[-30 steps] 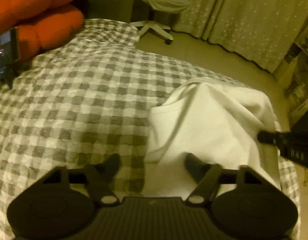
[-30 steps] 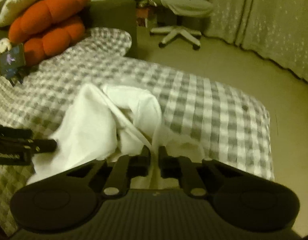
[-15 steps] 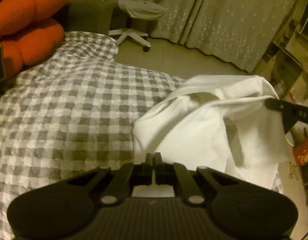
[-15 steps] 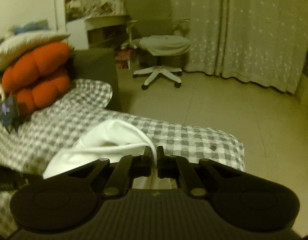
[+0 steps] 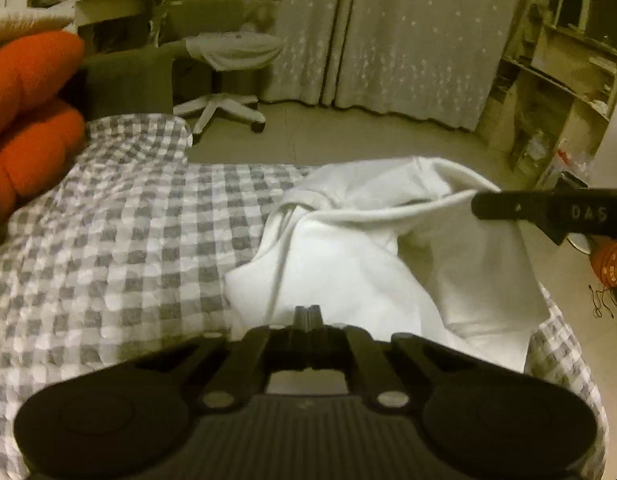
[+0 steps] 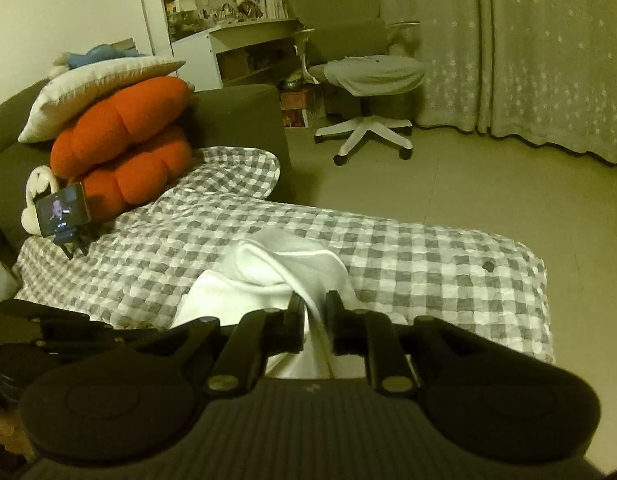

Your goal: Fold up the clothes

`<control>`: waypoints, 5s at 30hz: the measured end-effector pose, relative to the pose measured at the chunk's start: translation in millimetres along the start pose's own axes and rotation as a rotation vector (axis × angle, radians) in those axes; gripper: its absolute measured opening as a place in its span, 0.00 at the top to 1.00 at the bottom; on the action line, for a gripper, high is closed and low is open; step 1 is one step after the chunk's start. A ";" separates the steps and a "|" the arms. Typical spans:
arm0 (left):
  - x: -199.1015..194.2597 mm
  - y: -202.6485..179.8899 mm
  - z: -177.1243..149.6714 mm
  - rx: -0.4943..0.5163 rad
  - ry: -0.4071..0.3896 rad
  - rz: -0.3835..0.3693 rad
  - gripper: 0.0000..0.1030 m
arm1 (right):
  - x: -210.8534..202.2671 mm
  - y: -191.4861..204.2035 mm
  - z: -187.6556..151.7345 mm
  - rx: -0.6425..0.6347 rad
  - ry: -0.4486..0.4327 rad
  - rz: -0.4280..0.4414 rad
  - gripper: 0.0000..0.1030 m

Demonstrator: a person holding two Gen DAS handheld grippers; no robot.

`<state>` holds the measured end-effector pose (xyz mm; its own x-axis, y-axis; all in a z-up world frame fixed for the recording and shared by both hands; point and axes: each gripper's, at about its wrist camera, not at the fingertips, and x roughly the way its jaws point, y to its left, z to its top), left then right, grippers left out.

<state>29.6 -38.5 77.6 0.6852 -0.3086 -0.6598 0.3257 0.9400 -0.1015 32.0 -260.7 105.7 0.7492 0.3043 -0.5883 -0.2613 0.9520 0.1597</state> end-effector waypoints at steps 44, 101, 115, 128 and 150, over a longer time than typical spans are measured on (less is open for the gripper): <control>13.3 52.0 -8.5 -0.256 0.208 -0.036 0.94 | 28.6 65.6 -36.8 -0.696 -0.053 -0.231 0.57; -10.9 84.6 -18.1 -0.625 0.207 -0.196 0.40 | -2.8 105.5 -48.7 -0.561 -0.007 0.140 0.99; -14.3 82.8 -27.9 -0.688 0.230 -0.157 0.49 | -19.9 158.1 -73.4 -0.562 0.080 0.499 0.99; -16.3 103.5 -34.0 -0.671 0.297 -0.093 0.69 | -59.2 115.7 -51.6 -0.601 -0.052 0.565 0.68; 5.0 66.3 -45.8 -0.409 0.281 -0.072 0.83 | -18.2 61.7 -5.1 -0.522 -0.296 -0.407 1.00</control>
<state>24.8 28.9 33.5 0.4497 -0.3767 -0.8098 0.0451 0.9151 -0.4006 -0.9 -207.6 122.2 0.9629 -0.0044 -0.2697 -0.1274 0.8739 -0.4691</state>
